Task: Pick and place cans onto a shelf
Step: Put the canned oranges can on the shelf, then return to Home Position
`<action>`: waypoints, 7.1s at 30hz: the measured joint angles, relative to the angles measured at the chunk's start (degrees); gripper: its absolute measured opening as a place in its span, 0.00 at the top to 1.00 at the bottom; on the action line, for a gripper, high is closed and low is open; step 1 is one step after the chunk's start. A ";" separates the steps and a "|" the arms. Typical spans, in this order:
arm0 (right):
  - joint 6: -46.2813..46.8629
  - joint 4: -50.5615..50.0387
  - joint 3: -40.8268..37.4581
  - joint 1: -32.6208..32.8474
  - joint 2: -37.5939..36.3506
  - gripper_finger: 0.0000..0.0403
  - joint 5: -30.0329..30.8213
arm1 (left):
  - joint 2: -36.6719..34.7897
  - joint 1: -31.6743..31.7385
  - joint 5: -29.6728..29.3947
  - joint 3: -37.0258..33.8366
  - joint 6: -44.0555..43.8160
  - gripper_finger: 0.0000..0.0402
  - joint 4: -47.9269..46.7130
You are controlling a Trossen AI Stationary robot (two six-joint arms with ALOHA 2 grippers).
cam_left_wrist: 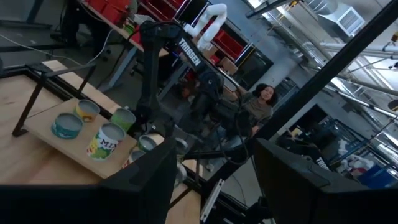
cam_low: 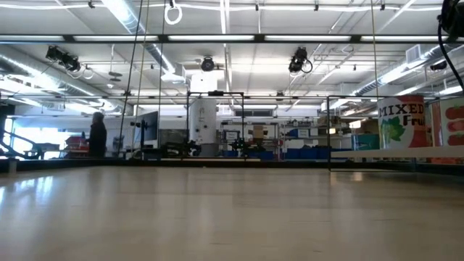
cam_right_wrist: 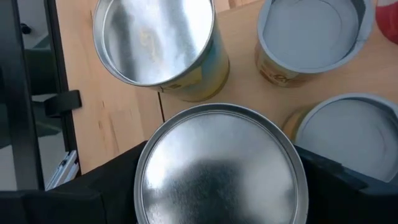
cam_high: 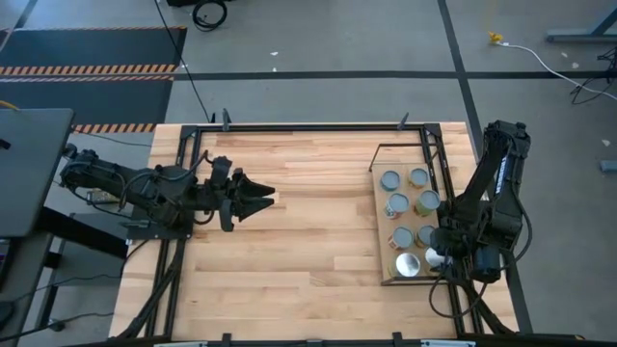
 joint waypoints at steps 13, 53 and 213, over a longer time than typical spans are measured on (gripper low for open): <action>-1.31 -0.79 0.71 0.00 -1.09 0.08 -2.89 | 0.00 0.00 -0.01 0.00 0.00 0.46 -0.02; -53.95 18.40 19.37 -41.13 -5.49 0.61 3.96 | 2.19 17.97 6.43 -0.02 13.87 0.46 1.96; -66.91 86.98 -44.46 -51.43 -55.37 0.86 -16.69 | -58.21 22.57 16.37 -60.13 31.98 0.46 18.15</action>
